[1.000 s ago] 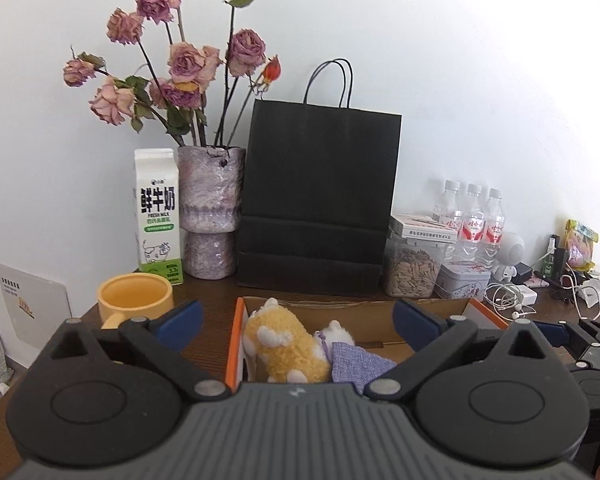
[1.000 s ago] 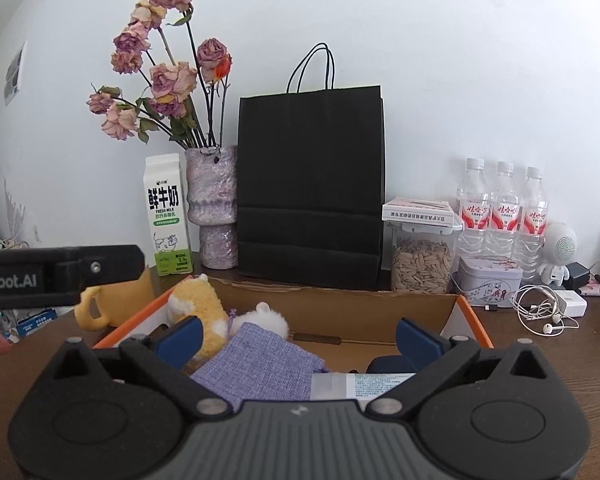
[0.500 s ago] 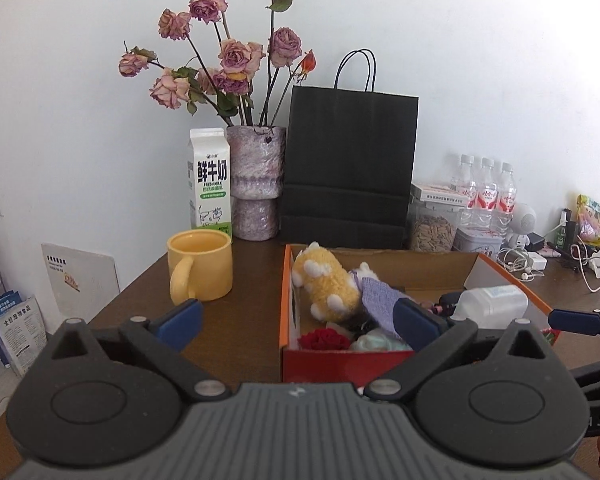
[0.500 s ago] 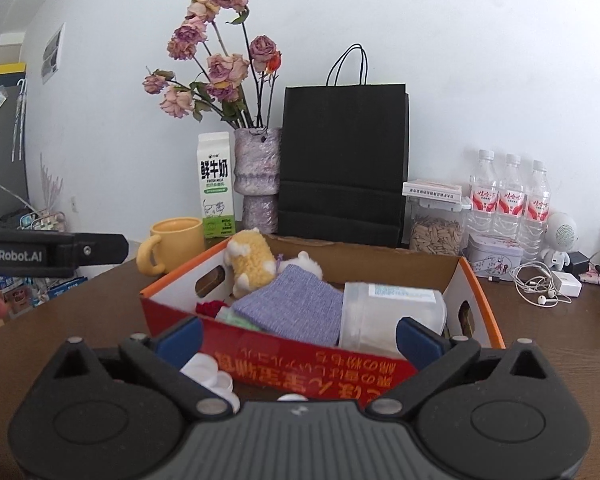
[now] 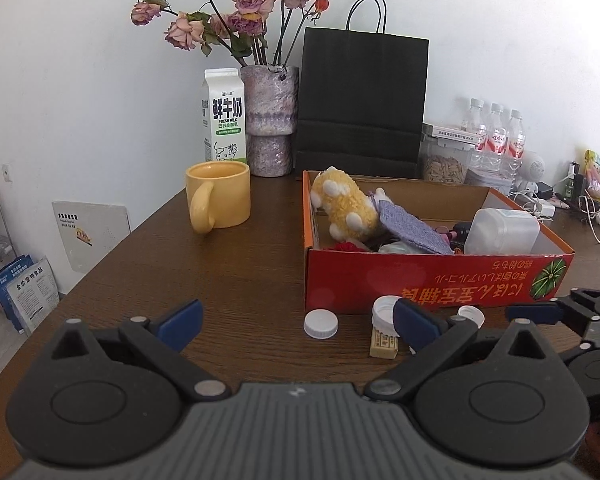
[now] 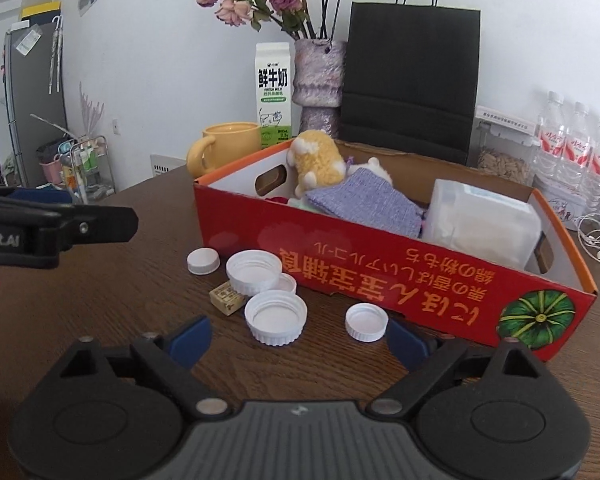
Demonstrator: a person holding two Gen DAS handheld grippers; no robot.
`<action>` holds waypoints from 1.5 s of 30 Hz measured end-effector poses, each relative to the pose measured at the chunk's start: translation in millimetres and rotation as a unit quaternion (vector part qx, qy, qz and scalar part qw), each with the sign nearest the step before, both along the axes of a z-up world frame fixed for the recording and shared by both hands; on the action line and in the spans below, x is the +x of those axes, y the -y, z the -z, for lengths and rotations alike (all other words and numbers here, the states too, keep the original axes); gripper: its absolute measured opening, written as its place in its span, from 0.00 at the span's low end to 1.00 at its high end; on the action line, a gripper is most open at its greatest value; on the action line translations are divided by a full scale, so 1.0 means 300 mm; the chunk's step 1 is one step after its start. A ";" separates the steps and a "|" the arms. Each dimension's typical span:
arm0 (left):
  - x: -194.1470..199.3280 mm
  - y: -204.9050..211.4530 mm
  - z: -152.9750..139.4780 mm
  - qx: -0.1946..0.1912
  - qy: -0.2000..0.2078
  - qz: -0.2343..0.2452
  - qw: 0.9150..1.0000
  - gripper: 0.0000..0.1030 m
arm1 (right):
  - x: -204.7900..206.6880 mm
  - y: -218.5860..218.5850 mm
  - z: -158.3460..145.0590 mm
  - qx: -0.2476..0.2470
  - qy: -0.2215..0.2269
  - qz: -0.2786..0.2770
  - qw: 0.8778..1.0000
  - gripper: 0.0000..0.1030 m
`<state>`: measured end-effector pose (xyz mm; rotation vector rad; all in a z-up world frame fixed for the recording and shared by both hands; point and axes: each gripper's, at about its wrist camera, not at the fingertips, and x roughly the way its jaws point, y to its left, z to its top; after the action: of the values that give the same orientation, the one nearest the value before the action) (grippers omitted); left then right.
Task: Organize objects
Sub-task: 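Move both tools back from the box toward the white bottle caps, then grasp a white bottle cap with left tool while right tool holds its cap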
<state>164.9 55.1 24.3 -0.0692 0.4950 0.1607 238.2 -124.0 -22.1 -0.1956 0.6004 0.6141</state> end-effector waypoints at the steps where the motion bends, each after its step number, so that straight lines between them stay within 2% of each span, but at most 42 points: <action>1: 0.001 -0.002 0.002 -0.001 -0.001 0.000 1.000 1.00 | 0.015 -0.017 0.008 -0.002 -0.005 -0.002 1.000 0.81; 3: 0.005 -0.006 0.007 -0.003 -0.003 -0.002 1.000 1.00 | 0.037 -0.045 0.021 -0.005 -0.008 -0.007 1.000 0.76; 8: 0.017 -0.014 0.022 -0.012 -0.010 -0.006 1.000 1.00 | 0.091 -0.083 0.057 -0.007 -0.033 -0.014 0.999 0.43; 10: 0.019 -0.015 0.025 -0.015 -0.008 -0.007 1.000 1.00 | 0.084 -0.076 0.056 0.000 -0.029 -0.017 0.999 0.38; 23: 0.082 0.037 0.059 -0.018 -0.024 0.010 1.000 1.00 | 0.043 0.081 -0.011 0.053 0.030 0.025 0.998 0.38; 35: 0.181 0.144 0.098 -0.020 -0.032 0.045 0.998 1.00 | 0.052 0.211 -0.002 0.056 0.038 0.077 0.995 0.38; 45: 0.263 0.197 0.144 -0.016 -0.048 0.031 0.998 1.00 | 0.057 0.303 0.014 0.063 0.037 0.113 0.991 0.38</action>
<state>243.8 -4.0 -19.0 -0.0772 0.5949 0.0956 255.3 -214.9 -26.4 -0.0300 0.5010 0.4210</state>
